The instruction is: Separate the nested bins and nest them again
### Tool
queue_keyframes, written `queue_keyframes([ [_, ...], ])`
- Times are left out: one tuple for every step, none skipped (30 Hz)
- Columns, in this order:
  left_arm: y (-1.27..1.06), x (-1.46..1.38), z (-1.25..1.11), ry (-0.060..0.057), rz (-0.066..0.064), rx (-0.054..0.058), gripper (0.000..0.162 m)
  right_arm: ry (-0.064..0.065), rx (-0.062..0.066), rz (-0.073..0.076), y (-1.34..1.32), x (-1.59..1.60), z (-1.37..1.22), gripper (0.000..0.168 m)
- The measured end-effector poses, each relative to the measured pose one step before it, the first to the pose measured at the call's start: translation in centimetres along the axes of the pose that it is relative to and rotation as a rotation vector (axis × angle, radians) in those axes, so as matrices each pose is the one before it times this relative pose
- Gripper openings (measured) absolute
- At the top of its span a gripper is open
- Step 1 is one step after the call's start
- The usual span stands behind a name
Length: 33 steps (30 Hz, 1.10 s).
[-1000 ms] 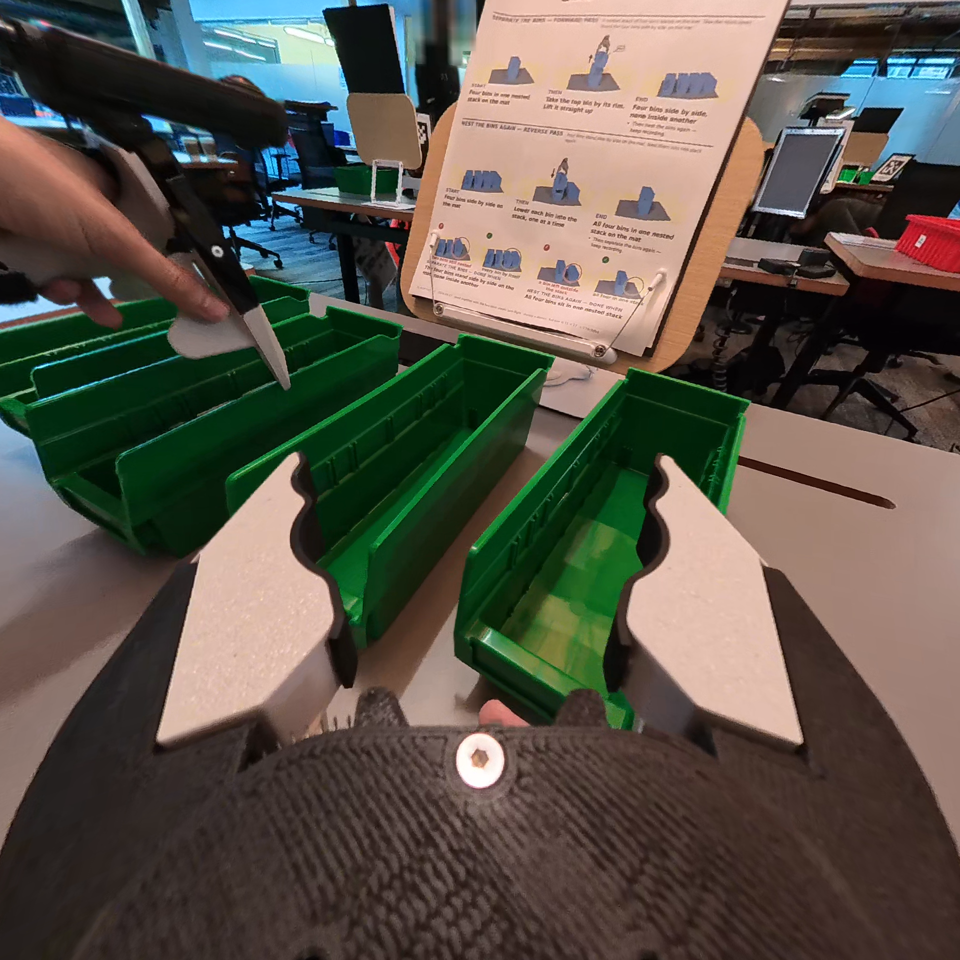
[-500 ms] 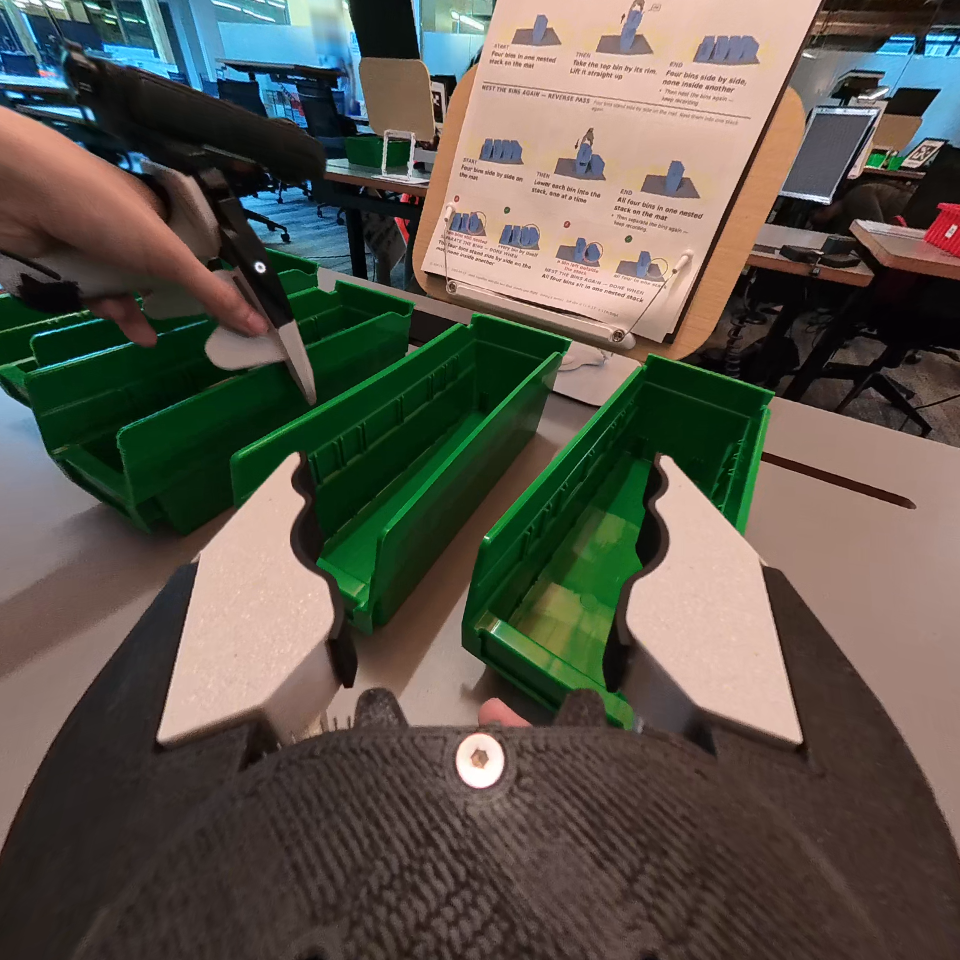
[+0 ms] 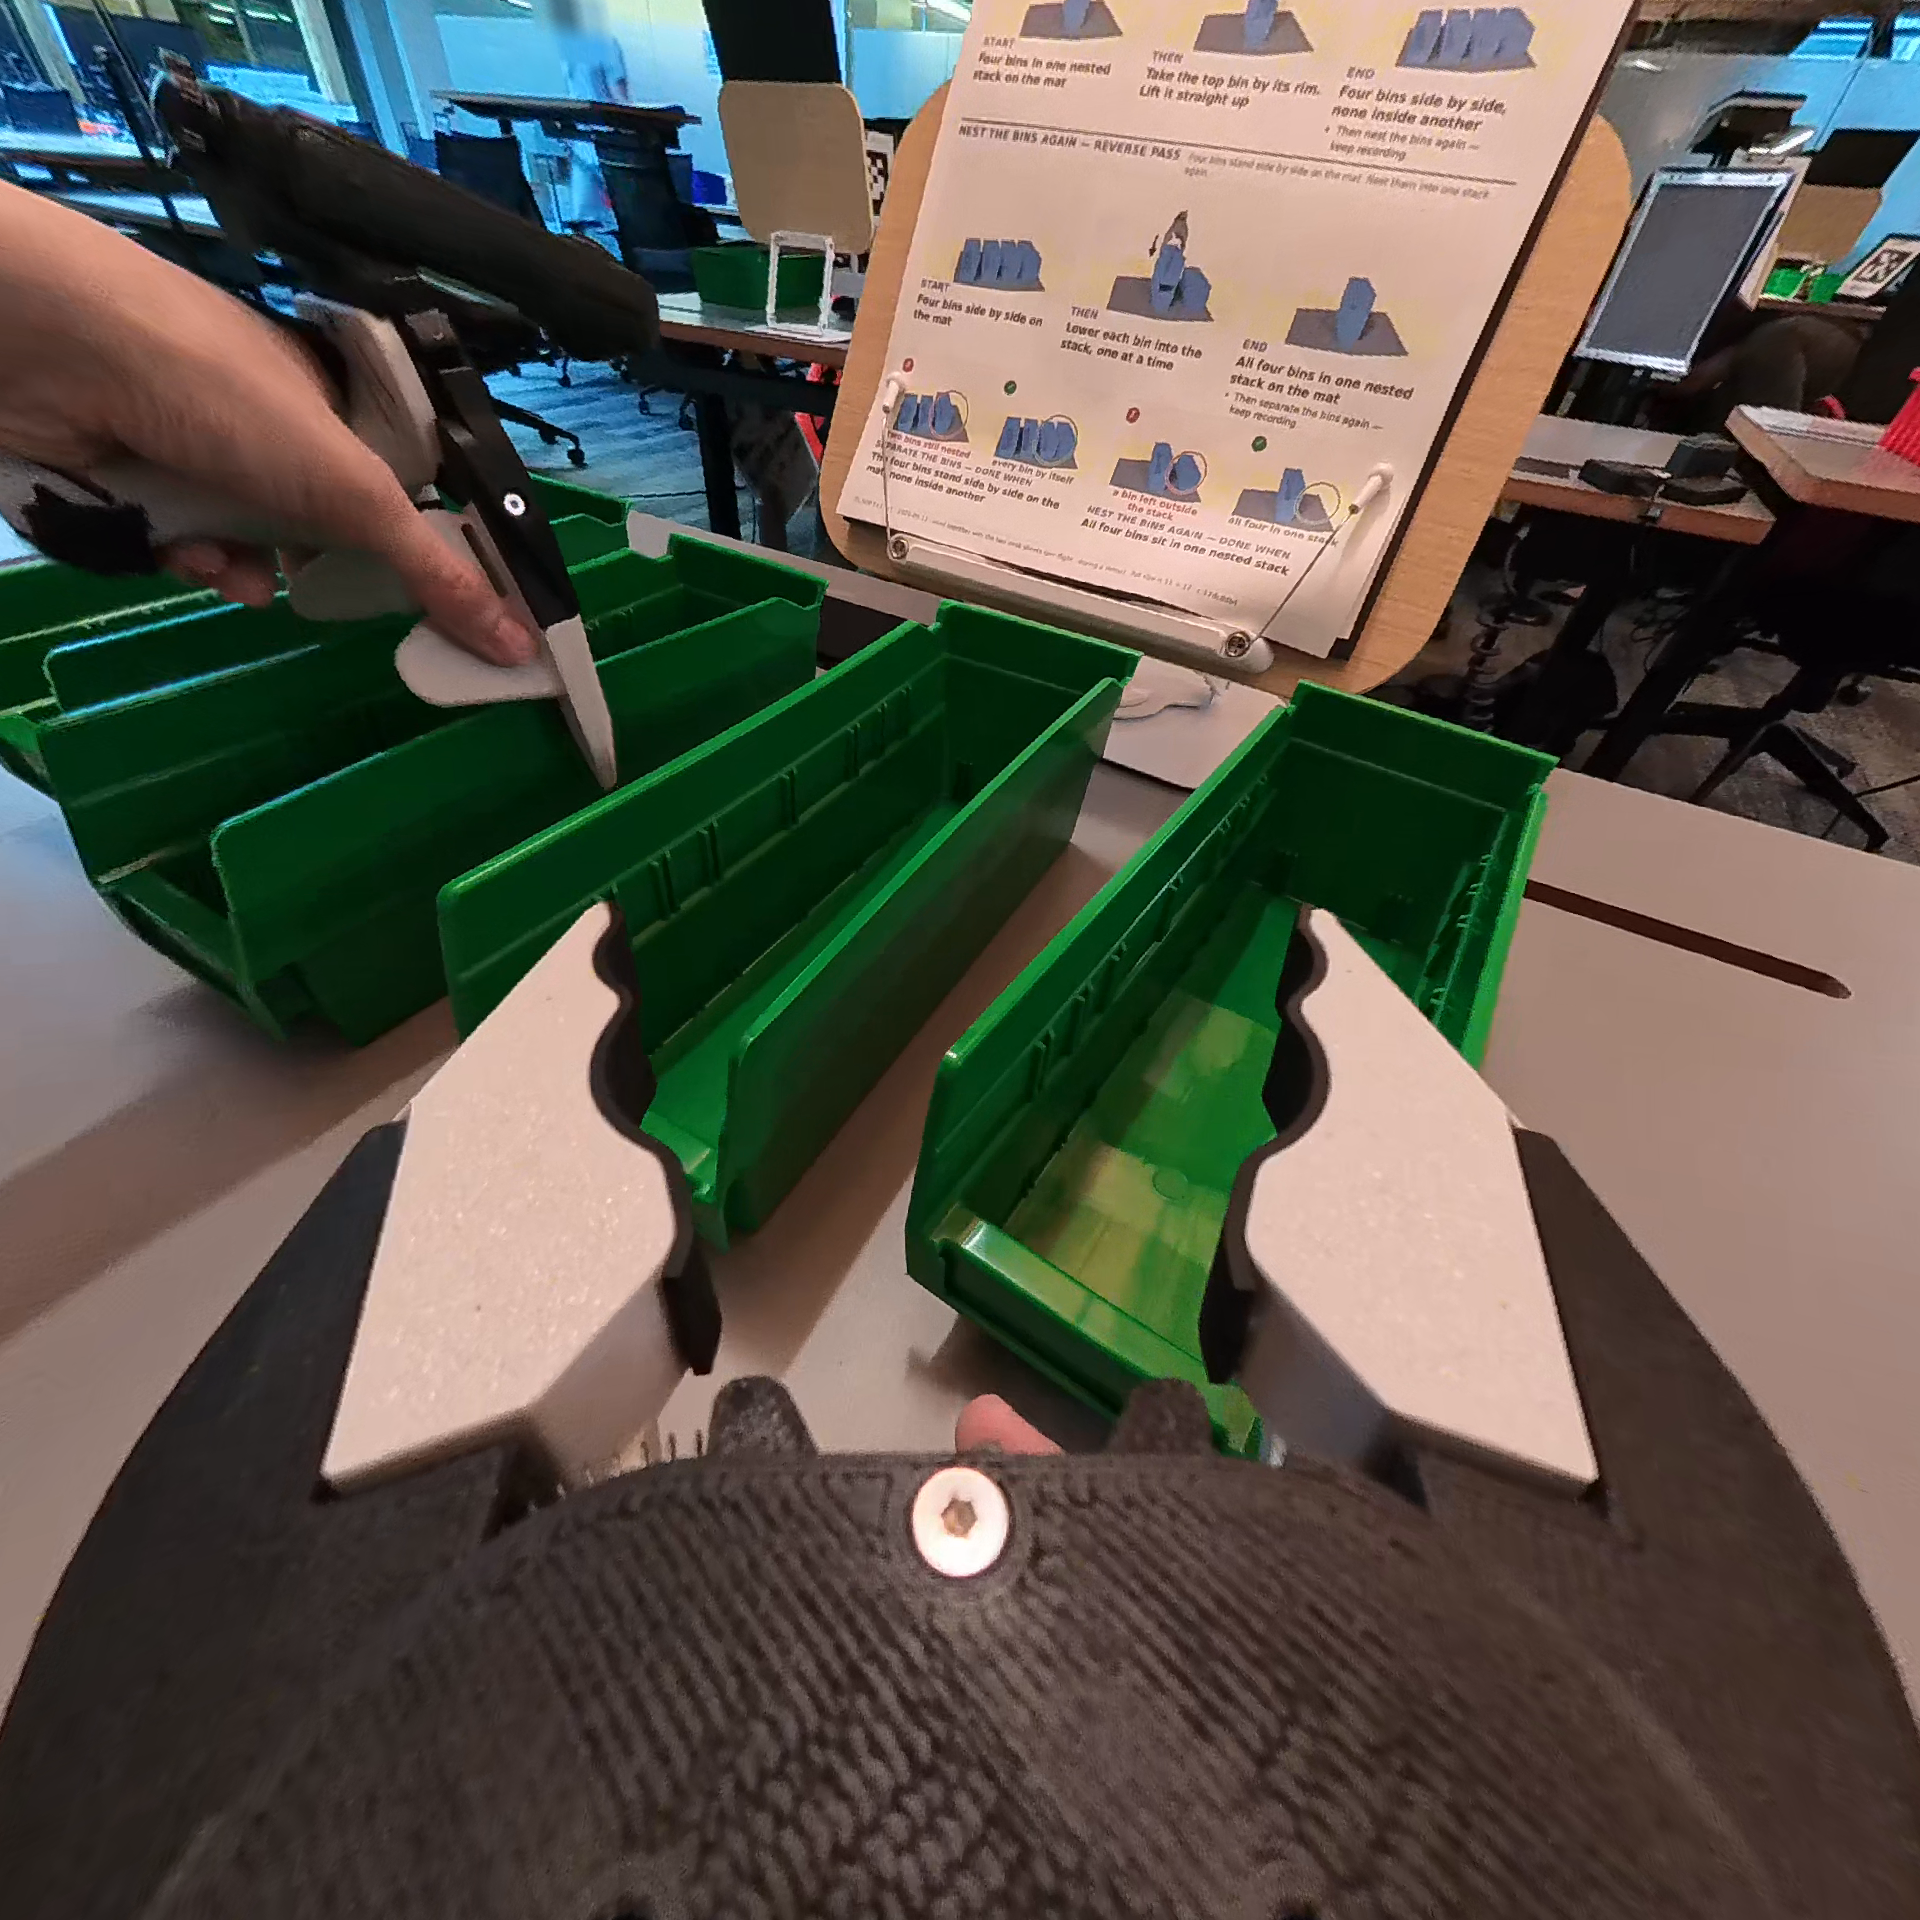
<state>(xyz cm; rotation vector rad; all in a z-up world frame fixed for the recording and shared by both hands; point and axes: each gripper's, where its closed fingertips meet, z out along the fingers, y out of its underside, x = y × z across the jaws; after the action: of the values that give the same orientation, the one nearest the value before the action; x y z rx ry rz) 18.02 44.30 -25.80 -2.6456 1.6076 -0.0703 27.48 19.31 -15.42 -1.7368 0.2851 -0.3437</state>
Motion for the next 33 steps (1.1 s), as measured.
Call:
queue_keyframes([
  [0.071,-0.001,-0.094,-0.0002,-0.007,-0.0079,0.116,0.0014,0.0004,0.0005,-0.004,0.076,-0.038,0.121],
  [0.199,-0.032,-0.085,-0.0018,-0.0146,-0.0176,0.113,0.0,-0.0003,-0.0004,0.012,0.054,-0.023,0.12],
  [0.251,-0.021,-0.074,0.0003,-0.0201,-0.0213,0.11,0.0005,-0.0004,-0.0009,0.033,0.063,-0.021,0.119],
  [0.23,0.043,-0.056,0.0068,-0.0198,-0.0171,0.108,0.0024,-0.0013,-0.0003,0.064,0.103,-0.015,0.119],
  [0.181,0.144,-0.066,0.0147,-0.0168,-0.0126,0.107,0.0018,-0.0024,-0.0002,0.084,0.1,0.014,0.119],
  [0.148,0.222,-0.086,0.0183,-0.0151,-0.0095,0.106,0.0006,-0.0028,-0.0002,0.081,0.084,0.009,0.118],
  [0.143,0.264,-0.112,0.02,-0.0126,-0.0076,0.106,0.0008,-0.002,0.0002,0.062,0.092,-0.004,0.118],
  [0.112,0.319,-0.204,0.0229,-0.0104,-0.005,0.106,0.0015,-0.001,0.0007,0.05,0.085,-0.014,0.118],
  [0.02,0.301,-0.306,0.0215,-0.0116,0.0008,0.106,0.0014,-0.0003,0.0008,0.021,0.092,-0.009,0.117],
  [-0.039,0.191,-0.437,0.0137,-0.0111,0.0052,0.107,0.0011,-0.0001,0.0012,0.019,0.076,-0.011,0.117],
  [-0.087,0.087,-0.552,0.0036,-0.0062,0.0078,0.107,0.0006,-0.0007,0.0012,0.045,0.055,-0.007,0.117],
  [-0.069,0.011,-0.689,-0.0053,0.0001,0.0067,0.106,0.0008,-0.0007,0.0007,0.042,0.058,0.002,0.116],
  [-0.03,-0.039,-0.788,-0.0118,0.0049,0.0028,0.105,0.0004,-0.0011,0.0013,0.046,0.054,0.013,0.116],
  [-0.029,-0.021,-0.901,-0.014,0.0068,0.003,0.104,-0.0003,-0.0012,0.002,0.055,0.034,0.023,0.116],
  [-0.087,0.09,-0.973,-0.0113,0.0076,0.0075,0.103,0.0002,-0.0003,0.0021,0.033,0.041,0.027,0.116],
  [-0.13,0.231,-1.028,-0.0065,0.0079,0.0104,0.102,-0.0007,0.0,0.0018,0.017,0.01,0.028,0.116],
  [-0.139,0.385,-1.026,-0.0011,0.008,0.0099,0.101,-0.0016,-0.0007,0.0006,0.036,-0.027,0.022,0.115],
  [-0.124,0.524,-0.988,0.0037,0.0077,0.0089,0.1,-0.001,-0.0008,-0.0007,0.035,-0.022,0.027,0.115],
  [-0.154,0.647,-0.958,0.0049,0.0065,0.0103,0.1,-0.0007,-0.0012,-0.0013,0.046,-0.032,0.04,0.115],
  [-0.197,0.706,-0.904,0.0014,0.0076,0.0117,0.101,-0.0009,-0.0016,-0.0005,0.042,-0.04,0.036,0.115],
  [-0.174,0.733,-0.812,-0.0046,0.0099,0.0086,0.102,-0.0018,-0.0017,0.0,0.044,-0.056,0.035,0.115],
  [-0.142,0.775,-0.726,-0.0082,0.013,0.0055,0.102,-0.0016,-0.0007,-0.0011,0.032,-0.069,0.022,0.115],
  [-0.206,0.851,-0.637,-0.0068,0.0142,0.0084,0.102,-0.0004,-0.0008,-0.0023,0.025,-0.038,0.01,0.114],
  [-0.215,0.924,-0.542,-0.0028,0.0112,0.0085,0.102,0.0001,-0.0012,-0.0027,0.031,-0.029,0.007,0.114],
  [-0.244,0.989,-0.443,0.002,0.0083,0.0086,0.101,0.0005,-0.001,-0.0025,0.02,-0.012,0.001,0.114],
  [-0.286,1.015,-0.335,0.006,0.0074,0.0093,0.101,0.0008,-0.0006,-0.0022,0.007,-0.005,-0.007,0.114],
  [-0.254,1.004,-0.215,0.0071,0.0067,0.0072,0.1,-0.0002,0.0001,-0.0018,0.001,-0.004,-0.016,0.114],
  [-0.243,0.966,-0.084,0.0062,0.0057,0.0067,0.1,-0.0003,0.0001,-0.0006,-0.009,-0.005,-0.014,0.114],
  [-0.256,0.897,0.021,0.0047,0.0043,0.0069,0.1,-0.0003,0.0003,-0.0002,-0.007,0.009,-0.027,0.114],
  [-0.24,0.804,0.125,0.0026,0.0024,0.0063,0.101,0.0002,0.0007,-0.0005,-0.02,0.022,-0.035,0.114],
  [-0.252,0.709,0.197,0.0003,-0.0005,0.0072,0.101,0.0008,0.0008,-0.0003,-0.03,0.045,-0.042,0.114],
  [-0.26,0.606,0.249,-0.0022,-0.0029,0.0085,0.101,0.0004,0.0012,-0.0007,-0.05,0.05,-0.061,0.114],
  [-0.216,0.511,0.266,-0.0038,-0.0031,0.0065,0.102,0.0007,0.0019,-0.0003,-0.054,0.073,-0.079,0.113],
])
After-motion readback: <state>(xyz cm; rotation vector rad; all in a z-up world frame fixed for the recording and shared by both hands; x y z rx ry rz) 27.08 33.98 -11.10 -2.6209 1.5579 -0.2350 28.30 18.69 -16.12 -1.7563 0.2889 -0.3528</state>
